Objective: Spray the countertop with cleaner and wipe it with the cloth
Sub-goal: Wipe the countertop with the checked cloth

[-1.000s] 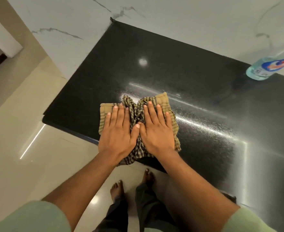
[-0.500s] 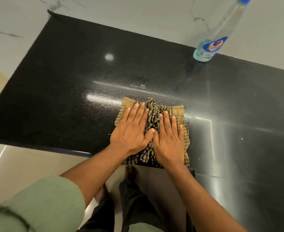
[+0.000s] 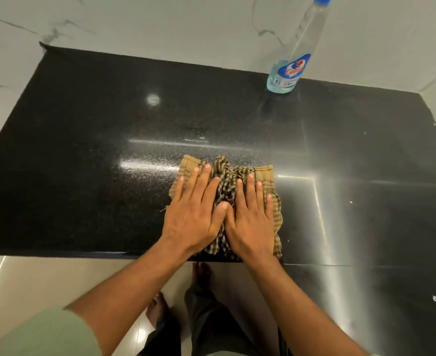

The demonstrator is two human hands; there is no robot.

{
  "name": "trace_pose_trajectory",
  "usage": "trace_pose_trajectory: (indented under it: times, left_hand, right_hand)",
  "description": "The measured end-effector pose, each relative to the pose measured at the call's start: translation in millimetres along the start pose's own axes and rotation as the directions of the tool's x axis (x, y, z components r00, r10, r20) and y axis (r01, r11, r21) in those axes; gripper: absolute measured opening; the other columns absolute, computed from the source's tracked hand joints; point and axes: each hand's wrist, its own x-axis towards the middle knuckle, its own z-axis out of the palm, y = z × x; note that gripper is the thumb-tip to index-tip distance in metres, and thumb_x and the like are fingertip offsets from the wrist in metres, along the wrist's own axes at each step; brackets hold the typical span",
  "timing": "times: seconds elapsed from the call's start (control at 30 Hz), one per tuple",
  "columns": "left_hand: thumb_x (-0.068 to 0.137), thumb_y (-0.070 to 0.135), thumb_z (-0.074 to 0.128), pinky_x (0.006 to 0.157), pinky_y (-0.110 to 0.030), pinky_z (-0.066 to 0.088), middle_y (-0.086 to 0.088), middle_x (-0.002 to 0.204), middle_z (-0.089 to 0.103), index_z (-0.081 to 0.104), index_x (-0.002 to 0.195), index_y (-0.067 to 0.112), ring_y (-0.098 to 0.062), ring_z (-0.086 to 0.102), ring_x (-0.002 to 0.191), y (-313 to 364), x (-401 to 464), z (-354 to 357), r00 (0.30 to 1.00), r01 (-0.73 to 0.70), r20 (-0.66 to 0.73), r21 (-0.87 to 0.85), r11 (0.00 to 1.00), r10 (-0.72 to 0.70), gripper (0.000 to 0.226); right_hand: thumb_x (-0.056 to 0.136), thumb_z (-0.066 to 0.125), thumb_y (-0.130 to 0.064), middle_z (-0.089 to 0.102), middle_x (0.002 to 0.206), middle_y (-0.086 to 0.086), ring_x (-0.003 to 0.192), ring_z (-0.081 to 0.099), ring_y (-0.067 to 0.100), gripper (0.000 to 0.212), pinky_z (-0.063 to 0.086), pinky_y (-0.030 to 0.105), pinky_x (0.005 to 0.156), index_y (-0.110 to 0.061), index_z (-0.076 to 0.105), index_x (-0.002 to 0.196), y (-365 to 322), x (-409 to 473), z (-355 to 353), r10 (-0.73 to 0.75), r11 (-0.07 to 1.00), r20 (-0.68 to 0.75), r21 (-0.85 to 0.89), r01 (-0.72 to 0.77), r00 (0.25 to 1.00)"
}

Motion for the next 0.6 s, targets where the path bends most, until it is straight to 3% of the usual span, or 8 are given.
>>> trace_pose_trajectory:
  times: [0.1, 0.23, 0.37, 0.6]
  left_hand:
    - [0.1, 0.059, -0.001, 0.129, -0.049, -0.003, -0.006, 0.172, -0.003, 0.011, 0.164, 0.018, -0.021, -0.009, 0.159, 4, -8, 6, 0.992, 0.011, 0.123, 0.053, 0.999, -0.017, 0.077]
    - [0.103, 0.055, 0.004, 0.128, -0.053, 0.005, -0.009, 0.172, 0.001, 0.013, 0.164, 0.016, -0.024, -0.001, 0.16, 4, -3, 12, 0.995, 0.03, 0.093, 0.099, 0.995, -0.039, 0.072]
    - [0.101, 0.058, 0.001, 0.128, -0.054, 0.002, -0.014, 0.172, -0.004, 0.005, 0.164, 0.017, -0.029, -0.005, 0.159, 2, 12, 12, 0.991, 0.073, 0.103, 0.124, 0.99, -0.086, 0.075]
    - [0.1, 0.064, 0.005, 0.127, -0.056, 0.001, -0.013, 0.172, 0.004, 0.012, 0.165, 0.016, -0.033, 0.001, 0.159, -27, 95, 6, 0.982, 0.157, 0.077, 0.144, 0.977, -0.17, 0.081]
  right_hand:
    - [0.101, 0.011, -0.054, -0.022, 0.168, -0.003, 0.154, -0.025, 0.021, 0.068, -0.011, 0.05, 0.126, -0.029, -0.005, 0.162, 2, -3, 0, 0.055, 0.998, -0.027, -0.018, -0.055, 0.998]
    - [0.101, 0.005, -0.054, -0.024, 0.168, -0.007, 0.154, -0.026, 0.02, 0.066, -0.009, 0.053, 0.125, -0.031, -0.01, 0.161, 3, 3, 2, 0.049, 0.998, 0.039, -0.051, -0.047, 0.998]
    - [0.101, 0.006, -0.055, -0.019, 0.169, -0.007, 0.156, -0.02, 0.02, 0.067, -0.007, 0.054, 0.126, -0.032, -0.007, 0.162, 8, 22, -1, 0.007, 0.999, 0.03, -0.051, -0.005, 1.0]
    - [0.102, 0.014, -0.056, -0.008, 0.171, -0.004, 0.157, -0.011, 0.023, 0.067, -0.007, 0.052, 0.126, -0.03, 0.001, 0.163, 3, 106, -12, 0.012, 1.0, 0.022, -0.025, -0.011, 1.0]
